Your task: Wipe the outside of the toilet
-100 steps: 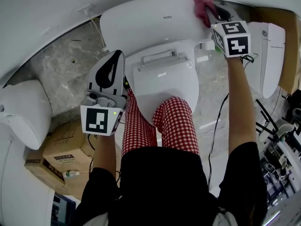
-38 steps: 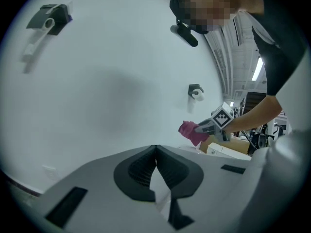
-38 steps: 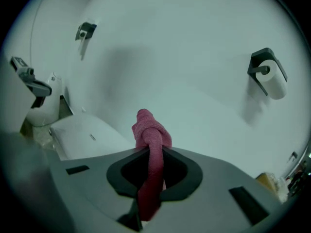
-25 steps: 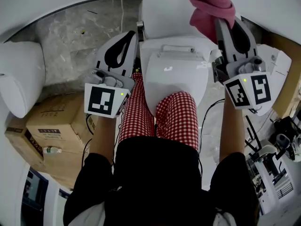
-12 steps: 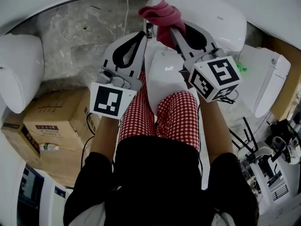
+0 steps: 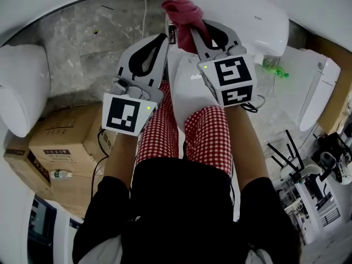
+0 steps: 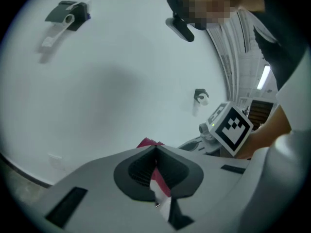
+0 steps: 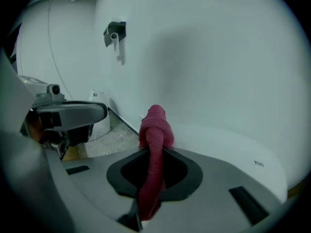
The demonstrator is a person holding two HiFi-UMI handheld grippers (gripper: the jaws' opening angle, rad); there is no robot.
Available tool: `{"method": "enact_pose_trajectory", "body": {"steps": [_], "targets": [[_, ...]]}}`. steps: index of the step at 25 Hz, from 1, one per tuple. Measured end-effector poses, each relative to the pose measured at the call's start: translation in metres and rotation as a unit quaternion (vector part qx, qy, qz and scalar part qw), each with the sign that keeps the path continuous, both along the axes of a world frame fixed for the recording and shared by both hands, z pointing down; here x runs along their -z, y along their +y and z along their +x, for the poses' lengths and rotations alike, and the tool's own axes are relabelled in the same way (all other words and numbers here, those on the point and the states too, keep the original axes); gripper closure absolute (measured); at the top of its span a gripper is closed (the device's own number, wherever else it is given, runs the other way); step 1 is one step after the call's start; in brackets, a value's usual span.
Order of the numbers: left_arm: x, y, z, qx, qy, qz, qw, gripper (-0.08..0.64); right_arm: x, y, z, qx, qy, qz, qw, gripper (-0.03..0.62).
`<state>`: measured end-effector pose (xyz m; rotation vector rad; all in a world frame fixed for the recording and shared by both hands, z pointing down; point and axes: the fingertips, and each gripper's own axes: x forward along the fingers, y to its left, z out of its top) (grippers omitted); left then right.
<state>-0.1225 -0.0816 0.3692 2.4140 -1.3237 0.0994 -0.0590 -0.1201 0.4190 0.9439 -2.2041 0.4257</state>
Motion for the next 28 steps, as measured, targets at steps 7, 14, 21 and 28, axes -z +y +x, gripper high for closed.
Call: {"method": "enact_pose_trajectory", "body": {"steps": [7, 14, 21, 28], "targets": [[0.001, -0.014, 0.015, -0.024, 0.017, 0.005, 0.9995, 0.551, 0.000, 0.000, -0.002, 0.007, 0.010, 0.005, 1.000, 0.537], [-0.015, -0.023, 0.016, -0.023, 0.014, -0.004, 0.9996, 0.551, 0.000, -0.001, 0.000, 0.004, 0.016, 0.008, 1.000, 0.537], [-0.023, -0.020, 0.021, -0.032, 0.002, 0.004, 0.9995, 0.551, -0.002, -0.002, 0.000, 0.017, 0.026, 0.011, 0.999, 0.537], [-0.027, -0.004, 0.029, -0.042, -0.004, -0.009, 0.9991, 0.551, -0.002, -0.001, -0.004, 0.049, 0.045, 0.030, 0.997, 0.537]]}}
